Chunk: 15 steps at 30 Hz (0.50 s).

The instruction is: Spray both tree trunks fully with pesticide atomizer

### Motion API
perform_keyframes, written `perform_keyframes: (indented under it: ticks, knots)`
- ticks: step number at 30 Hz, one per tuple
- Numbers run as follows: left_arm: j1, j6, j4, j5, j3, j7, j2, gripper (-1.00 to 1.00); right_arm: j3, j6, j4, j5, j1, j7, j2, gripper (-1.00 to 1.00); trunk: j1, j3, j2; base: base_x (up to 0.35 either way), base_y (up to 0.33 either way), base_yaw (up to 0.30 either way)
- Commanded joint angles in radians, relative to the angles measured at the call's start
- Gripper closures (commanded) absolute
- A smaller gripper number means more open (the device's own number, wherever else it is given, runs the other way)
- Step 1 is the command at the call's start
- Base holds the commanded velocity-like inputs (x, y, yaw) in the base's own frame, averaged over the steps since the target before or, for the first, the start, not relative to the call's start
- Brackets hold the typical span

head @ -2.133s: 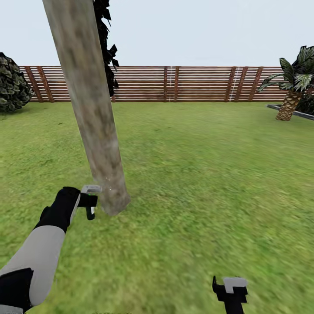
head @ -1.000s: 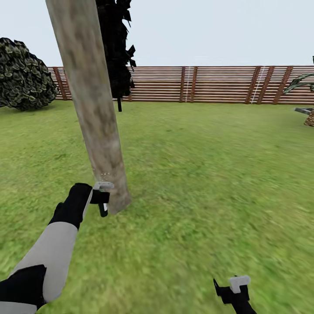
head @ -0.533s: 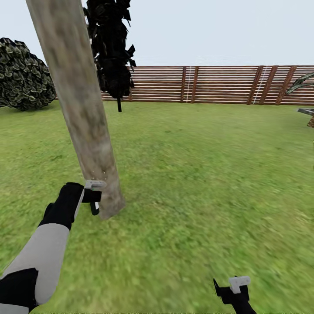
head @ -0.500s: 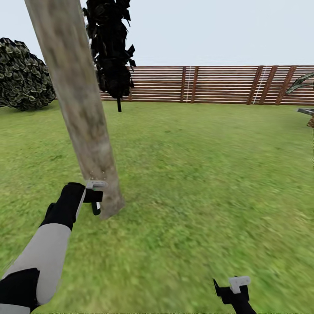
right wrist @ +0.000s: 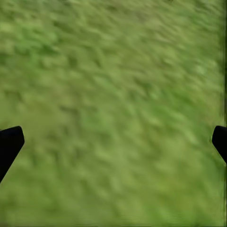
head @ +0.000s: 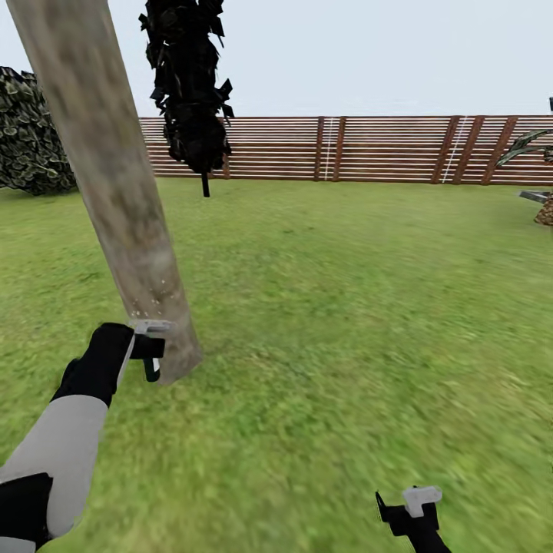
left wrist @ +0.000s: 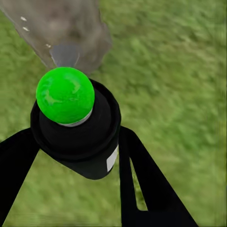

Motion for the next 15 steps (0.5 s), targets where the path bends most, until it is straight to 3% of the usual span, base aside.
perform_keyframes:
  ticks: [1, 3, 5, 7, 8, 10, 12, 15]
  knots:
    - [-0.001, 0.001, 0.000, -0.022, 0.003, -0.008, -0.010, 1.00, -0.009, -0.003, 0.001, 0.006, -0.001, 0.003, 0.000, -1.00, 0.000, -0.001, 0.000, 0.129, -0.264, 0.010]
    - [-0.001, 0.001, 0.001, -0.024, 0.006, -0.006, -0.016, 1.00, -0.009, -0.003, 0.001, 0.006, -0.001, 0.003, 0.000, -1.00, 0.000, -0.001, 0.000, 0.152, -0.257, 0.126]
    - [-0.001, 0.001, 0.002, -0.024, 0.014, -0.005, 0.000, 1.00, -0.009, -0.003, 0.001, 0.006, -0.001, 0.003, 0.000, -1.00, 0.000, -0.001, 0.000, 0.166, -0.253, 0.240]
    - [0.001, 0.001, 0.002, -0.024, 0.028, -0.005, 0.046, 1.00, -0.009, -0.003, 0.001, 0.006, -0.001, 0.003, 0.000, -1.00, 0.000, -0.001, 0.000, 0.169, -0.252, 0.266]
    - [0.001, 0.002, 0.005, -0.022, 0.041, -0.006, 0.086, 1.00, -0.009, -0.003, 0.001, 0.006, -0.001, 0.003, 0.000, -1.00, 0.000, -0.001, 0.000, 0.170, -0.252, 0.274]
    - [0.012, 0.000, 0.014, -0.021, 0.049, -0.006, 0.108, 1.00, -0.009, -0.003, 0.001, 0.006, -0.001, 0.003, 0.000, -1.00, 0.000, -0.001, 0.000, 0.170, -0.251, 0.277]
    - [0.039, -0.003, 0.020, -0.019, 0.048, -0.006, 0.100, 1.00, -0.009, -0.003, 0.001, 0.006, -0.001, 0.003, 0.000, -1.00, 0.000, -0.001, 0.000, 0.171, -0.251, 0.277]
    - [0.063, -0.008, 0.022, -0.026, 0.046, 0.002, -0.010, 1.00, -0.009, -0.003, 0.001, 0.006, -0.001, 0.003, 0.000, -1.00, 0.000, -0.001, 0.000, 0.171, -0.251, 0.113]
